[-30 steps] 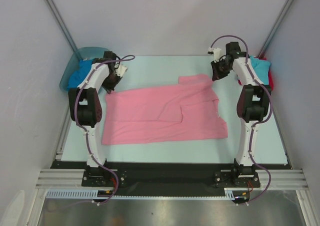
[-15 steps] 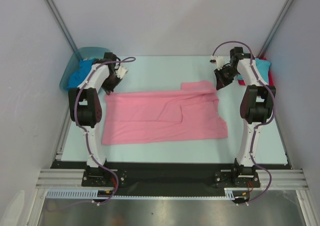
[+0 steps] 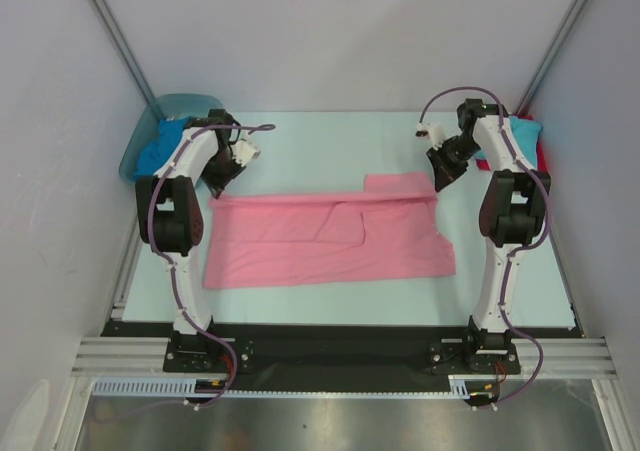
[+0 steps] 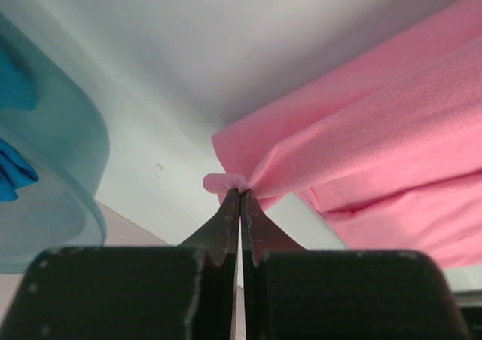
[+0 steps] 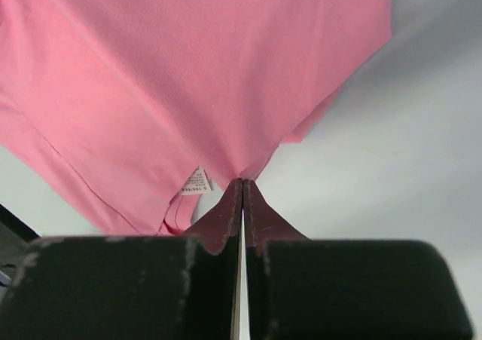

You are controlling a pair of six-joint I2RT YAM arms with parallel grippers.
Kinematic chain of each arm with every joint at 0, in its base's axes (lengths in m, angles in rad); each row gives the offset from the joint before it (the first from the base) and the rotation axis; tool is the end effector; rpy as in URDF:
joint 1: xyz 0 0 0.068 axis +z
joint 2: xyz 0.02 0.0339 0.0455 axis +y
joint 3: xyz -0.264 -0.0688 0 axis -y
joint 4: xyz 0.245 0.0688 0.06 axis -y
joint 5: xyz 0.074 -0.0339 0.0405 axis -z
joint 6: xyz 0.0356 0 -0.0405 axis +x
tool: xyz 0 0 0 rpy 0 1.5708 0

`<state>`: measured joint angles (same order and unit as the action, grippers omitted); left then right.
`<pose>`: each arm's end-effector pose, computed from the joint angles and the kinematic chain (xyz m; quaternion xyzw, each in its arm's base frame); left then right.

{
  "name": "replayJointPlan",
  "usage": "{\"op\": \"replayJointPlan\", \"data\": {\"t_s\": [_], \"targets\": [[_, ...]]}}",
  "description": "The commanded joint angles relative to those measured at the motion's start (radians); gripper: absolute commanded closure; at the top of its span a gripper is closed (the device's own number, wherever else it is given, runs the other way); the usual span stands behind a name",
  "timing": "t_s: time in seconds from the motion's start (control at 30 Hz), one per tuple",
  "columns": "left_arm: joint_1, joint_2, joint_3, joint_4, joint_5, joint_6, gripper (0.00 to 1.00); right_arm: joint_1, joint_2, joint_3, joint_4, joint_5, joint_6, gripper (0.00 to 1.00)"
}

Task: Fold and stack the t-shirts
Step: Fold the tshirt

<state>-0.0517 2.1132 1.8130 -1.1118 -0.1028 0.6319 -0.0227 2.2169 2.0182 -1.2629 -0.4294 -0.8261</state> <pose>0.4250 -0.0183 0.2164 0.3298 0.9393 0.0717 0.0612 0.4428 0.0048 0.2290 -0.3921 0.8934 0.1719 0.1362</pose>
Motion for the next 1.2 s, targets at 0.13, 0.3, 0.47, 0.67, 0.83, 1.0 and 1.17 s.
{"op": "replayJointPlan", "data": {"t_s": [0.13,0.3,0.47,0.67,0.83,1.0,1.17], "targets": [[0.012,0.005,-0.020,-0.126,-0.015,0.091,0.85,0.017,0.020,0.070,-0.141,0.050,-0.094,0.47],[0.010,0.021,-0.004,-0.122,-0.032,0.088,0.59,0.017,0.039,0.106,-0.130,0.052,-0.073,0.34],[0.012,0.040,0.038,-0.117,-0.047,0.069,0.46,0.020,0.061,0.140,-0.104,0.034,-0.031,0.34],[0.012,0.037,0.020,-0.082,-0.009,0.074,0.55,0.020,0.064,0.145,-0.032,0.050,0.013,0.35],[0.012,-0.013,-0.055,-0.083,0.040,0.188,0.59,0.046,0.064,0.148,0.016,0.093,0.031,0.35],[0.009,-0.116,-0.151,-0.065,0.060,0.319,0.57,0.049,0.075,0.166,0.077,0.149,0.070,0.35],[0.004,-0.186,-0.244,-0.005,-0.014,0.422,0.53,0.050,0.102,0.198,0.106,0.178,0.102,0.34]]}}
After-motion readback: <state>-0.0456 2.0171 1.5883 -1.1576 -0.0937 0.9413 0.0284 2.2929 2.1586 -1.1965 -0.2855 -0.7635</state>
